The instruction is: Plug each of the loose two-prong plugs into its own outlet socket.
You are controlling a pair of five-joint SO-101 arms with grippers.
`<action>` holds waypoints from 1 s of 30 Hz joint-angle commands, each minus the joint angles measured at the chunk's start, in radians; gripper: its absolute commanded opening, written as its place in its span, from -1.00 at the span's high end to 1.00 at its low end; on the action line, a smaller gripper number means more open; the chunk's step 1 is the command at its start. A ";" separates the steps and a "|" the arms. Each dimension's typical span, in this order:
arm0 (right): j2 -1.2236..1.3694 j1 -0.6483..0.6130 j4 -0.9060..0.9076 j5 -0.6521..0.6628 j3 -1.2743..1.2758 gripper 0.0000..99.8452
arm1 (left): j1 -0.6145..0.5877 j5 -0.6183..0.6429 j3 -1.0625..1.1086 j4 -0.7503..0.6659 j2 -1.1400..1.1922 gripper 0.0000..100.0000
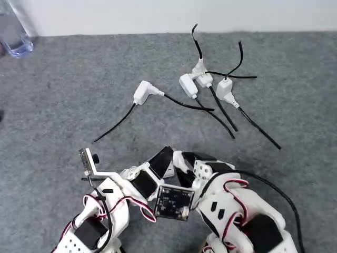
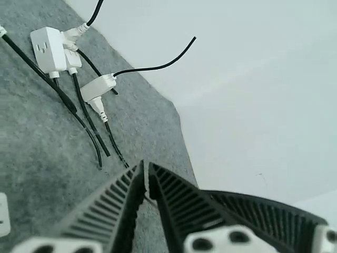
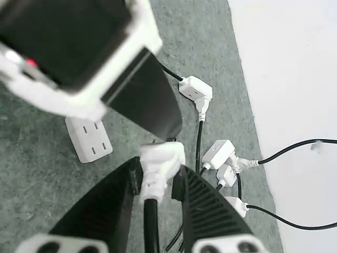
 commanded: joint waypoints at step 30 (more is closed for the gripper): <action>0.229 0.130 -0.013 0.025 -0.068 0.98 | -0.270 -0.009 -0.056 0.003 -0.012 0.95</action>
